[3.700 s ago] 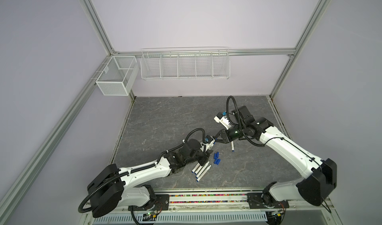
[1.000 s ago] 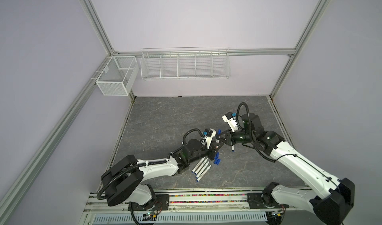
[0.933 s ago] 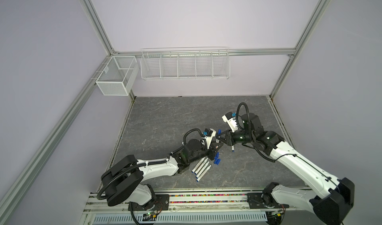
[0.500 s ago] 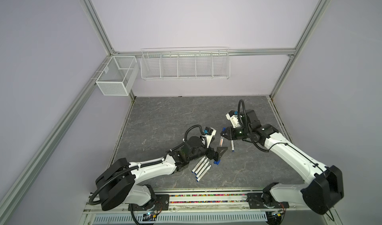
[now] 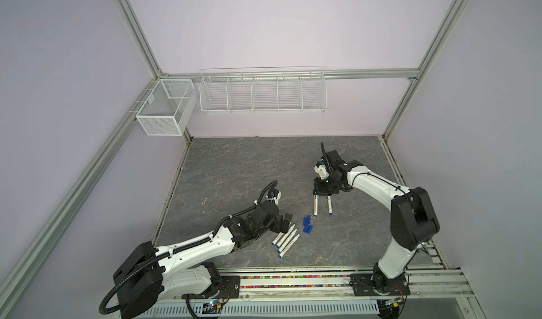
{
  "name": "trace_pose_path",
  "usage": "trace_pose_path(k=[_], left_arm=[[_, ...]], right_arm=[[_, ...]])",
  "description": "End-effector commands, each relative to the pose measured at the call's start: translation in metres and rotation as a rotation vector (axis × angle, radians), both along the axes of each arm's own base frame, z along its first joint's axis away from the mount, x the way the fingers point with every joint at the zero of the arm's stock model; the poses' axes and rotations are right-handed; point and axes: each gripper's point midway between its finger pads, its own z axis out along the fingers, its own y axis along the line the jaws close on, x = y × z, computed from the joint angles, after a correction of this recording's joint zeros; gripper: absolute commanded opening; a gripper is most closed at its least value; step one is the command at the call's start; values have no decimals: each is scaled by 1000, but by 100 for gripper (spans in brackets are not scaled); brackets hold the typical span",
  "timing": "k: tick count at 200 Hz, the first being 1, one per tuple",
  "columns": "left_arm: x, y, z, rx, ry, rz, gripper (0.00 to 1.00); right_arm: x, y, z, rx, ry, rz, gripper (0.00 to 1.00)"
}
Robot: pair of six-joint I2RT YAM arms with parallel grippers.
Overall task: Insert the pens into the pen caps
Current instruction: 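Carry the capped marker away and lay it on the table, open right gripper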
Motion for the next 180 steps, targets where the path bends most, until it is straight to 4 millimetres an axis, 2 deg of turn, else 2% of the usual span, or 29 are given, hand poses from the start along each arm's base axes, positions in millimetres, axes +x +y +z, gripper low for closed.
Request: trace_pose_path(k=[1, 48, 78, 102, 122, 156, 180], left_arm=[[-5, 16, -19, 66, 57, 40, 100], [-12, 8, -36, 134, 132, -13, 100], [-13, 3, -41, 148, 152, -37, 99], [-13, 0, -40, 147, 154, -48, 99], [-14, 0, -43, 159, 161, -55, 98], [-19, 0, -53, 181, 202, -66, 94], [-22, -1, -61, 196, 231, -70, 89]], right_arm=[[6, -9, -16, -78, 26, 19, 15], [18, -18, -46, -167, 60, 5, 16], [22, -23, -47, -195, 47, -18, 23], [25, -22, -30, -170, 6, -34, 33], [28, -18, -7, -128, -53, -46, 39], [21, -12, 31, -14, -148, -62, 39], [9, -12, 43, 35, -176, -72, 39]])
